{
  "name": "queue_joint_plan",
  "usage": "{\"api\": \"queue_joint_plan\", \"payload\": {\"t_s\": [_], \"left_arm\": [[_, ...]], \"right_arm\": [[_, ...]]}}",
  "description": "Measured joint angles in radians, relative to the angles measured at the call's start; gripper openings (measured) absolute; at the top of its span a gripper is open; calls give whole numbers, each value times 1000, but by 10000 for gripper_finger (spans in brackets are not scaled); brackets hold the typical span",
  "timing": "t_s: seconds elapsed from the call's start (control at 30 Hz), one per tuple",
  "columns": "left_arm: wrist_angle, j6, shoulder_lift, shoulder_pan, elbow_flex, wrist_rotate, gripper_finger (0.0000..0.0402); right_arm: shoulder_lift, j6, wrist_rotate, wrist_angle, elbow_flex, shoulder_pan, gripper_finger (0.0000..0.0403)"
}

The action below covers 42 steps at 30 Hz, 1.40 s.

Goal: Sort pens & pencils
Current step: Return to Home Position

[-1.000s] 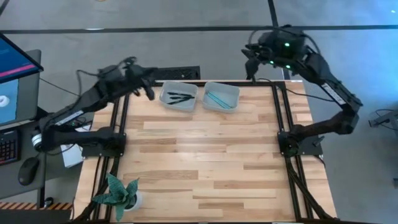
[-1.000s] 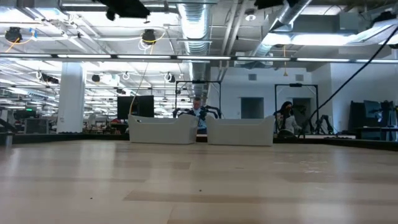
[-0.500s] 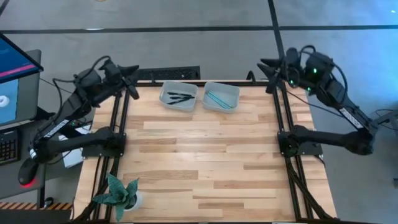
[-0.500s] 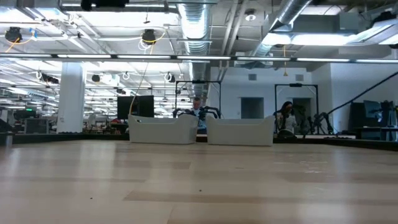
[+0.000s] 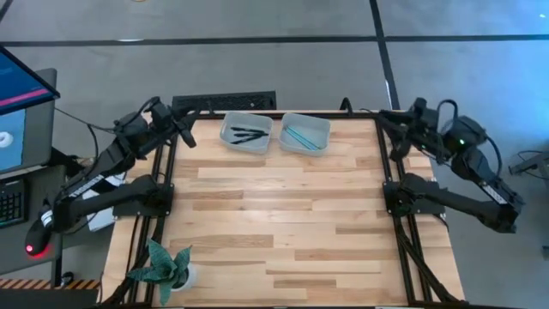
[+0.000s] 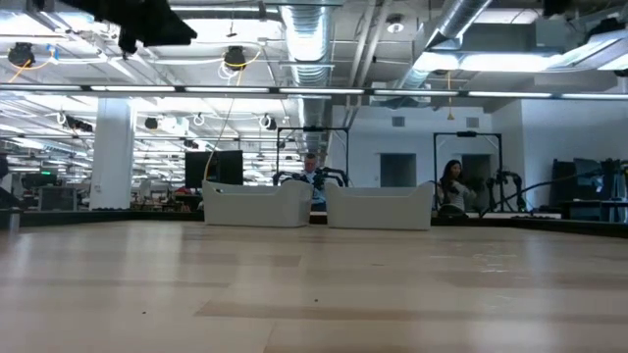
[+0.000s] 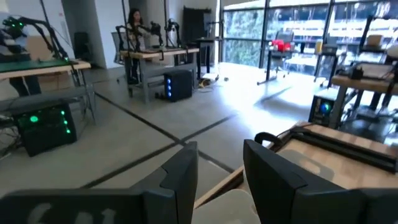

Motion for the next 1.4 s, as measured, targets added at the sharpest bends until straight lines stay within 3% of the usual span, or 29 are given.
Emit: {"api": "queue_joint_plan", "payload": {"t_s": [0.37, 0.6, 0.77, 1.0, 1.17, 1.4], "left_arm": [[142, -40, -224, 0, -284, 0, 122], [202, -78, -353, 0, -412, 3, 122], [206, -88, -440, 0, -481, -28, 122], [205, -150, -546, 0, -582, -50, 122], [214, -185, -547, 0, -623, -50, 122], [189, -198, -546, 0, -651, -52, 122]], "right_arm": [[-389, 0, 4, 64, -254, 23, 139], [-350, 24, 16, 94, -336, 32, 137], [-385, 51, 36, 236, -437, 35, 137], [-384, 124, 55, 303, -557, 36, 141], [-385, 152, 57, 416, -629, 35, 138], [-384, 177, 60, 436, -683, 33, 139]]}}
